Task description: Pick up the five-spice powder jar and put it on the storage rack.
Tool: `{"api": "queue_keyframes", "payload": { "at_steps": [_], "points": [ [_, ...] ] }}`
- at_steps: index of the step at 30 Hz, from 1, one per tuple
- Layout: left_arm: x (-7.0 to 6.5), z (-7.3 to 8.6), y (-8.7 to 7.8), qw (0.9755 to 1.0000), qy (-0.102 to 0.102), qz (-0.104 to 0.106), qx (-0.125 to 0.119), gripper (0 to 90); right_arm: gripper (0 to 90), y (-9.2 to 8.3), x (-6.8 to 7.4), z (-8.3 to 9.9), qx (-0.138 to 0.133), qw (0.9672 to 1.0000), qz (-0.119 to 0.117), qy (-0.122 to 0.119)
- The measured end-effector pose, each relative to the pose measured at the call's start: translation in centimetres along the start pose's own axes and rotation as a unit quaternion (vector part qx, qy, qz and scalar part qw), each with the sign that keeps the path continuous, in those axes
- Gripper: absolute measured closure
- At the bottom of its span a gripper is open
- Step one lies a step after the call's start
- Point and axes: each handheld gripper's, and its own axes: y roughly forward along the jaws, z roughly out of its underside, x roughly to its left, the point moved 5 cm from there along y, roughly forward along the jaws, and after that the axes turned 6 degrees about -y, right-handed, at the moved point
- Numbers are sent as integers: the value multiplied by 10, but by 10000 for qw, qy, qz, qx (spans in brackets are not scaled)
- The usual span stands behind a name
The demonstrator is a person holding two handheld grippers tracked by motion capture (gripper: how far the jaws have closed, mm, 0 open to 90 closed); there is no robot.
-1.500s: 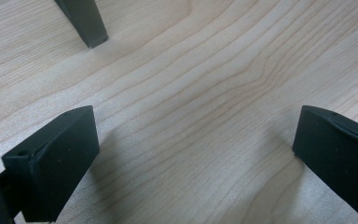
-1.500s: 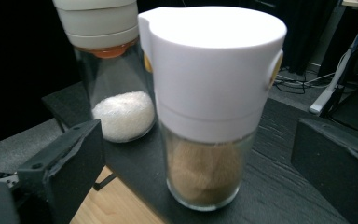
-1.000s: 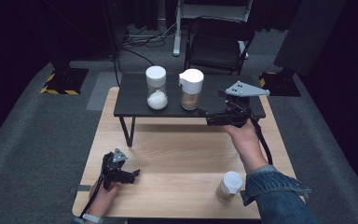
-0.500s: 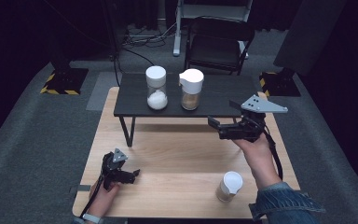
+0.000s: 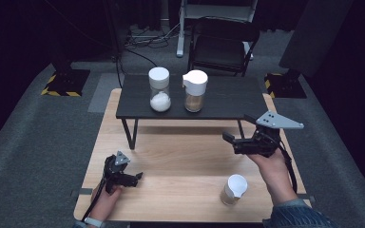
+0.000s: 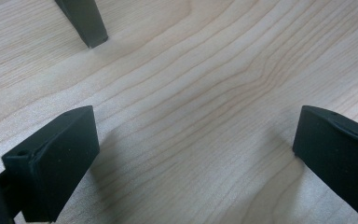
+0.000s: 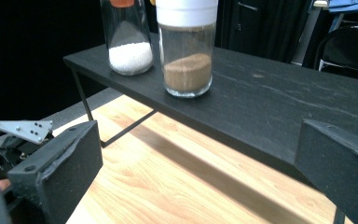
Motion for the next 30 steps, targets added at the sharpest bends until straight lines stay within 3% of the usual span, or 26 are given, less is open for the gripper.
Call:
{"api": "queue_keyframes", "payload": {
  "at_steps": [16, 30],
  "points": [
    [0, 0, 0, 10000, -7, 1, 1, 2, 7, -17, 6, 17, 211, 9998, 56, 42],
    [-1, 0, 0, 10000, -10, -2, -2, 2, 7, -41, 11, 29, 176, 9996, 84, 181]
  ]
}}
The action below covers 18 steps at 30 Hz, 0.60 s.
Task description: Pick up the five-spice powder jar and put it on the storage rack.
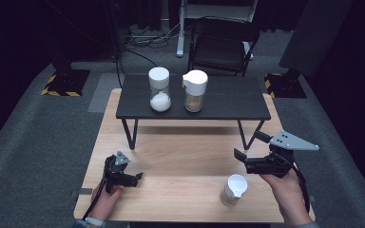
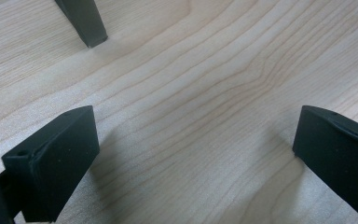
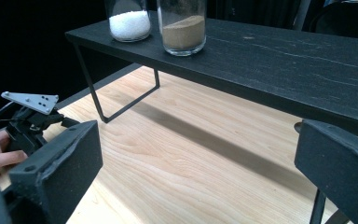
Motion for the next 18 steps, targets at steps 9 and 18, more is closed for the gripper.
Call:
{"api": "queue_keyframes", "payload": {
  "at_steps": [9, 18],
  "points": [
    [0, 0, 0, 10000, 1, 1, 3, 2, 7, -11, 3, 7, 9, 10000, 32, 70],
    [0, 0, 0, 10000, 0, 1, 1, 2, 7, -23, 6, 14, 1, 9999, 79, 112]
  ]
}}
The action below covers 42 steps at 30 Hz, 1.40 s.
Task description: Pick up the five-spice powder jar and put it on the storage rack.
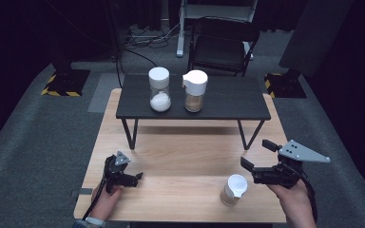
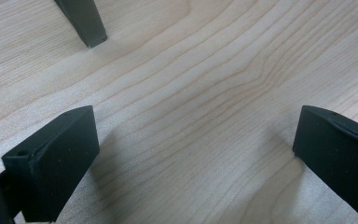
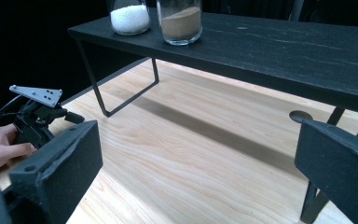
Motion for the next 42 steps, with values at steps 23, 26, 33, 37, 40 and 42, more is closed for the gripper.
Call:
{"api": "queue_keyframes", "payload": {
  "at_steps": [23, 26, 33, 37, 40, 42],
  "points": [
    [0, -1, 0, 10000, 31, 10, 3, 2, 8, -26, 7, 23, 97, 9999, 123, -11],
    [0, -1, 0, 10000, 32, 9, 3, 2, 8, -29, 8, 28, 134, 9998, 137, -27],
    [0, -1, 0, 10000, 32, 9, 5, 2, 8, -35, 12, 44, 210, 9996, 177, 3],
    [0, -1, 0, 10000, 40, 4, -4, 2, 8, -37, 13, 53, 244, 9995, 204, 47],
    [0, -1, 0, 10000, 25, 3, 10, 2, 8, -39, 13, 58, 271, 9994, 226, 38],
    [0, 0, 1, 10000, 32, 7, -14, 2, 8, -39, 14, 61, 289, 9993, 235, 33]
  ]
}}
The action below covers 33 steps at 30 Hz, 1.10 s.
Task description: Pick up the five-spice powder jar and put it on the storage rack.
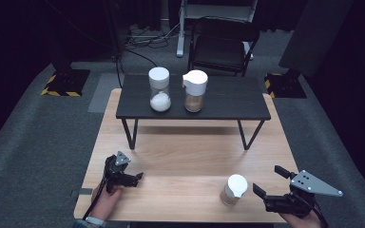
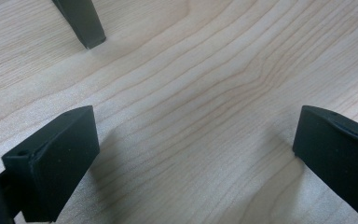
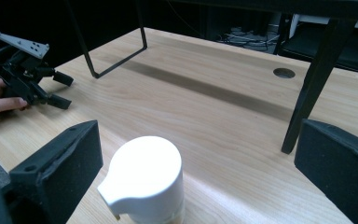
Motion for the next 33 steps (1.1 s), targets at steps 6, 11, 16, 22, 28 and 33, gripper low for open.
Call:
{"api": "queue_keyframes", "payload": {
  "at_steps": [6, 11, 16, 22, 28, 33],
  "points": [
    [0, 0, 0, 10000, -23, -9, 27, 2, 8, 1, 2, 9, 54, 9999, 29, -89],
    [-1, 0, 0, 10000, -51, -11, 34, 2, 8, 2, 5, 19, 45, 9999, 67, -79],
    [0, 0, 0, 10000, -2, 0, -1, 2, 8, 4, 7, 31, 109, 9999, 69, -25],
    [0, 0, 0, 10000, -6, -2, 16, 2, 8, 6, 11, 42, 148, 9999, 77, 11],
    [0, 0, 0, 10000, -16, -4, 12, 2, 8, 9, 13, 51, 188, 9998, 81, 34],
    [0, 0, 0, 10000, 8, -4, 8, 2, 11, 11, 14, 56, 232, 9997, 76, 41]
  ]
}}
